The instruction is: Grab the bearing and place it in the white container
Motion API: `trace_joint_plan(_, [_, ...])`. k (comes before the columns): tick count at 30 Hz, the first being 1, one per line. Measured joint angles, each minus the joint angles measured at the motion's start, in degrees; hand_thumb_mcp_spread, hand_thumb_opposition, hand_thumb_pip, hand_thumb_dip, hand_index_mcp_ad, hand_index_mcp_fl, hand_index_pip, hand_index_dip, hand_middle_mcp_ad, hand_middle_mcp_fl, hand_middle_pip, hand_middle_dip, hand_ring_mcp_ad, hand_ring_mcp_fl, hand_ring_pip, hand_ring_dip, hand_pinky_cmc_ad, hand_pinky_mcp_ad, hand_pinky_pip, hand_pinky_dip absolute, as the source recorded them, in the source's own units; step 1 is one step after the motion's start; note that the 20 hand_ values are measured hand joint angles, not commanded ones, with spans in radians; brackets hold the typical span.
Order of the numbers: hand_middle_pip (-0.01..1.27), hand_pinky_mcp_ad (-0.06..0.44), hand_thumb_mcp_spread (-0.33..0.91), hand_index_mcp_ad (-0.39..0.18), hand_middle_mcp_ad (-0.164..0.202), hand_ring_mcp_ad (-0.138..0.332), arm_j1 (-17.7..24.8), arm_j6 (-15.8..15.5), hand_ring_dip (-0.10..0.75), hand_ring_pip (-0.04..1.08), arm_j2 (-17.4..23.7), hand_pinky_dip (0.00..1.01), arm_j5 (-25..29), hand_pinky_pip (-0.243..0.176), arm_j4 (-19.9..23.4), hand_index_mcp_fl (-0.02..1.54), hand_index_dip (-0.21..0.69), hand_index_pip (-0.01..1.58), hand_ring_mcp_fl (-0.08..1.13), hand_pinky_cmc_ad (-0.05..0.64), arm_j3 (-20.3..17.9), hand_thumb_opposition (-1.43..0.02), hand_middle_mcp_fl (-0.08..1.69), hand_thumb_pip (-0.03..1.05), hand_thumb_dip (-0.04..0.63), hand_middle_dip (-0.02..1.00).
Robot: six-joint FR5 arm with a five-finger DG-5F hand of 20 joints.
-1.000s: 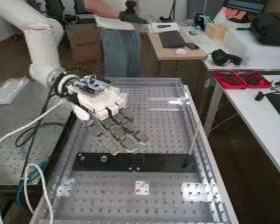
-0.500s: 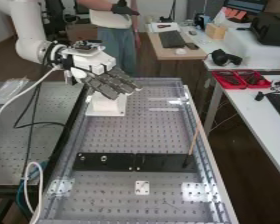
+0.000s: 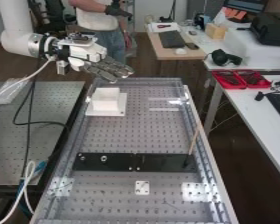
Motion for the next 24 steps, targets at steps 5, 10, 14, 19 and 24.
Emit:
trace_joint_plan(5, [0.11, 0.195, 0.39, -0.007, 0.059, 0.143, 1.63, 1.21, 0.021, 0.07, 0.24, 0.18, -2.75, -0.093, -0.07, 0.31, 0.271, 1.41, 0.01, 0.34, -2.25, -0.84, 0.02, 0.58, 0.346, 0.14])
trace_joint_plan(10, [0.11, 0.199, 0.39, -0.007, 0.063, 0.147, 3.22, 1.7, 0.021, 0.09, -0.69, 0.18, -3.81, -0.089, 2.16, 0.31, 0.267, 1.4, 0.01, 0.337, -4.17, -0.84, 0.02, 0.58, 0.346, 0.14])
trace_joint_plan(14, [0.11, 0.195, 0.39, -0.007, 0.063, 0.143, 3.96, 1.72, 0.021, 0.09, -1.79, 0.18, -3.87, -0.089, 4.93, 0.31, 0.271, 1.41, 0.01, 0.337, -5.11, -0.84, 0.02, 0.58, 0.346, 0.14])
trace_joint_plan(19, [0.11, 0.199, 0.39, -0.007, 0.063, 0.147, 4.34, 1.96, 0.021, 0.09, -3.55, 0.18, -4.3, -0.089, 7.28, 0.31, 0.271, 1.41, 0.01, 0.337, -5.53, -0.84, 0.02, 0.58, 0.346, 0.14])
trace_joint_plan(24, [0.11, 0.195, 0.39, -0.007, 0.065, 0.143, 4.51, 2.83, 0.021, 0.09, -5.9, 0.18, -5.06, -0.089, 8.79, 0.31, 0.271, 1.41, 0.01, 0.332, -5.63, -0.84, 0.02, 0.58, 0.349, 0.14])
